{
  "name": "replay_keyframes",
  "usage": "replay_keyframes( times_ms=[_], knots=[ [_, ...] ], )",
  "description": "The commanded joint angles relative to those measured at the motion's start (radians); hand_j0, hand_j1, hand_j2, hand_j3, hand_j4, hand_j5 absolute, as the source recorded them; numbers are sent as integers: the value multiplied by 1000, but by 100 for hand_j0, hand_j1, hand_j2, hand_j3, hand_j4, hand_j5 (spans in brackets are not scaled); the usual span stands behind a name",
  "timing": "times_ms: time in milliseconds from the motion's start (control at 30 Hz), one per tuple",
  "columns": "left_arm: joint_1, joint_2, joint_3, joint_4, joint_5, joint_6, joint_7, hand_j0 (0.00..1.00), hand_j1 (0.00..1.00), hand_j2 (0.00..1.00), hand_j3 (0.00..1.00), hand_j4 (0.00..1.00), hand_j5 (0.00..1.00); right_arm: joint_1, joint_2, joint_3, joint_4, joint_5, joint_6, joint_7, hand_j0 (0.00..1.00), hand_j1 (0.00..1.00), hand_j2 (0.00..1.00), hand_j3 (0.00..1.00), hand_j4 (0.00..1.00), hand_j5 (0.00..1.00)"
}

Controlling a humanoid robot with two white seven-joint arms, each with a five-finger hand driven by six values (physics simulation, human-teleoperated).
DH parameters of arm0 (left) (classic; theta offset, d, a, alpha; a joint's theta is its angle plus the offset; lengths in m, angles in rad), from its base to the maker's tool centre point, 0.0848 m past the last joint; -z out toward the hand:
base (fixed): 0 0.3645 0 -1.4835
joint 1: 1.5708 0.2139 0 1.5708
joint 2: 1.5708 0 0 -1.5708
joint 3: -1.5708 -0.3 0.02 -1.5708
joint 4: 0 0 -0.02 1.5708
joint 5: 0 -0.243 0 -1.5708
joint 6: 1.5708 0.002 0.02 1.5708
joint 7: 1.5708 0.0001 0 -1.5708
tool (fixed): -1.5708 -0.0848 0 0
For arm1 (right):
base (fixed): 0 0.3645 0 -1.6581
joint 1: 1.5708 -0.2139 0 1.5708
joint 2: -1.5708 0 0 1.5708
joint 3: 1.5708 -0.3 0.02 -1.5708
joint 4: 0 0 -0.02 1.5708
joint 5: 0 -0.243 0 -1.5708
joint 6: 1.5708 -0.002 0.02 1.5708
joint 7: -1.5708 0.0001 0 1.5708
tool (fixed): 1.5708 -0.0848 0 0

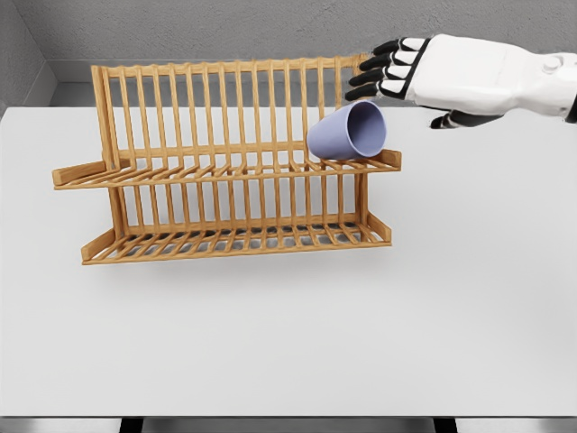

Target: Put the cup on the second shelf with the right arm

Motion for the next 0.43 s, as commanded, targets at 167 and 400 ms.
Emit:
replay_keyframes(
  times_ms=[167,400],
  knots=[
    [0,0,0,0,0,0,0,100,100,100,100,100,100,207,0,-425,-39,-12,-10,17,100,100,100,100,100,100],
    [0,0,0,0,0,0,0,100,100,100,100,100,100,428,57,-431,-38,-11,-10,17,100,100,100,100,100,100]
  ],
)
